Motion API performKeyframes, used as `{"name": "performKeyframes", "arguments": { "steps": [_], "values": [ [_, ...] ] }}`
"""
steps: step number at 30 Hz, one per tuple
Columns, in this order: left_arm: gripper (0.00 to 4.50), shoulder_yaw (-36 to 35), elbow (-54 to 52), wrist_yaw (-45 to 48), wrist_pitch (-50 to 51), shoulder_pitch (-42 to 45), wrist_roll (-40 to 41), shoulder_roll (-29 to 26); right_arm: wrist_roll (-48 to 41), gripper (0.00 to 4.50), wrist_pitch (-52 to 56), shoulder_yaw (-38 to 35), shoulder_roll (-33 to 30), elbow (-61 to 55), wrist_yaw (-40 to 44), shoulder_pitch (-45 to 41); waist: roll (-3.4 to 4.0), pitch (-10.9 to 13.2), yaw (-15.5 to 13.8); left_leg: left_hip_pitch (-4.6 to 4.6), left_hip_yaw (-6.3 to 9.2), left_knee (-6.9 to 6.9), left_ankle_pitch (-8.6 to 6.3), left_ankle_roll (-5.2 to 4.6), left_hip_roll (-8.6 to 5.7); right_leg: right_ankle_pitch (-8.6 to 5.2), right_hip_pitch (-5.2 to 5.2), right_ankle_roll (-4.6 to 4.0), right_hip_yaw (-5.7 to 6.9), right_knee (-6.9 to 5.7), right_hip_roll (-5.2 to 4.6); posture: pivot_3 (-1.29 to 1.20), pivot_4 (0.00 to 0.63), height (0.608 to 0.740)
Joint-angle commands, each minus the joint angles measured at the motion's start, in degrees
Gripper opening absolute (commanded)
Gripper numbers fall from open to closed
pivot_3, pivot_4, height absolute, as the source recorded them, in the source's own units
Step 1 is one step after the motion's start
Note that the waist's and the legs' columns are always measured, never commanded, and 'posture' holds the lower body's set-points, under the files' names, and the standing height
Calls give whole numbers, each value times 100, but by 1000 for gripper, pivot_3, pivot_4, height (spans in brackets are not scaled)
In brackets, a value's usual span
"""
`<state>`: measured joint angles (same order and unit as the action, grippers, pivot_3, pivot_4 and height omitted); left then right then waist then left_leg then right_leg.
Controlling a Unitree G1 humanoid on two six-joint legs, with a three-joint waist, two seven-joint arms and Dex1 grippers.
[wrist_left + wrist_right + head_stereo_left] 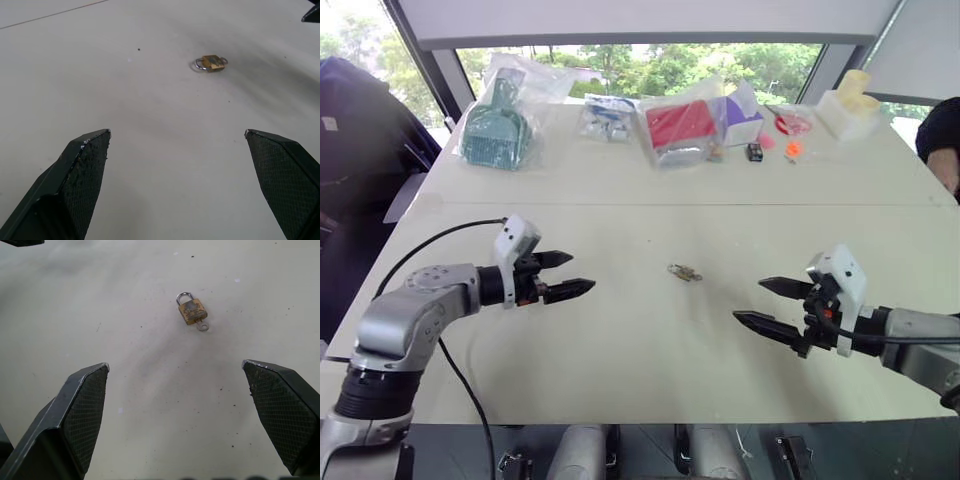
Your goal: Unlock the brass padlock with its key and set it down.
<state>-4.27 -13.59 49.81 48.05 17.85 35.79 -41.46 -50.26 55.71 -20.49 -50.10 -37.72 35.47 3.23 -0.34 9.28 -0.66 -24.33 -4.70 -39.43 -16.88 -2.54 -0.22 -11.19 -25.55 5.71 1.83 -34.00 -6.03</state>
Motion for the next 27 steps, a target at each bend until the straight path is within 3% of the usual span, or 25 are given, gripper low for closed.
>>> {"name": "performKeyframes", "arguments": {
  "steps": [1, 20, 23, 27],
  "values": [
    [4500, -224, -35, -20, -139, 6, 82, 44, -13, 4423, -136, 4, 14, -103, 3, -110, 0, 0, 0, 0, 0, 1, 1, 0, 0, 0, 0, 0, 0, 0, 0, 0, 150, 740],
    [4500, -138, -86, 87, -182, 73, -20, 44, 135, 4423, -271, 335, 106, 58, -108, -318, 0, 0, 1, 0, 0, 3, 5, -3, 0, 0, 0, 0, 0, 0, 1, 0, 150, 740],
    [4500, 10, 359, 408, -553, 842, -331, -218, 577, 4423, -353, 741, 17, 200, -217, -685, -1, 1, -15, 0, 0, 3, 7, 1, -1, 0, -1, -1, 2, -2, 1, 0, 150, 740],
    [4500, 858, 1702, 1585, -1277, 2804, -899, -286, 501, 4423, -253, 730, 119, 220, -262, -926, -8, 4, -70, -7, 7, 1, 20, 0, -5, 3, 1, -6, 23, 1, 6, 0, 150, 740]
  ]
}}
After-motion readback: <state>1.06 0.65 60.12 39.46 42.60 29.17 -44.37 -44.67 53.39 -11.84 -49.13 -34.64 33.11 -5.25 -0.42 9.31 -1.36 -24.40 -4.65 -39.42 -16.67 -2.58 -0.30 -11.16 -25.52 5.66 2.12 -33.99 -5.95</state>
